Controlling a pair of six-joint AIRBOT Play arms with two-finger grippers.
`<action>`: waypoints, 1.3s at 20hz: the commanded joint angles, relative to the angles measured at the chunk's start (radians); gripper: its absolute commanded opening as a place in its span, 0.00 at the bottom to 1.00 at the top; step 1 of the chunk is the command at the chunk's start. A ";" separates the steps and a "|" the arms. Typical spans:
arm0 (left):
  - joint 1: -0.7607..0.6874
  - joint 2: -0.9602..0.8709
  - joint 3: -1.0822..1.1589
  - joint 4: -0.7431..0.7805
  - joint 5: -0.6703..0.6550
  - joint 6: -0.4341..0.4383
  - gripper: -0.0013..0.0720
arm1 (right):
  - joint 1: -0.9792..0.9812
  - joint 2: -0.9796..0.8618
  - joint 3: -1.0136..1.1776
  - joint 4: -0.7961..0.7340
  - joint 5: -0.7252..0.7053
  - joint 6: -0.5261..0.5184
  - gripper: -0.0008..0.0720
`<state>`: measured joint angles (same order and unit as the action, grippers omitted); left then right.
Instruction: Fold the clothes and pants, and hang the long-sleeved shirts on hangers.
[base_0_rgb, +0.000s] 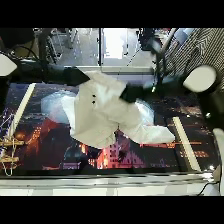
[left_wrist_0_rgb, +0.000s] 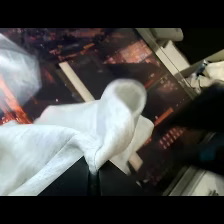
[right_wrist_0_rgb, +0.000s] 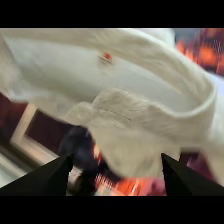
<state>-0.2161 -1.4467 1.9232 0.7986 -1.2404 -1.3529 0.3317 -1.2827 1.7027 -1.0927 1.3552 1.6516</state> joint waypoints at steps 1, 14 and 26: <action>-0.007 -0.037 -0.022 -0.014 -0.030 0.007 0.04 | 0.084 0.104 -0.335 -0.002 -0.101 0.238 0.89; -0.006 -0.068 -0.022 -0.014 -0.082 0.036 0.04 | 0.410 -0.096 -0.718 0.167 -0.947 0.772 0.71; 0.055 -0.063 -0.022 -0.307 -0.062 0.051 0.04 | -0.018 0.193 -0.296 -0.488 -0.325 0.309 0.05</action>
<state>-0.1616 -1.5108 1.9015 0.6827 -1.3228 -1.3354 0.4736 -1.1767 1.1873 -1.4654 0.7479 2.2719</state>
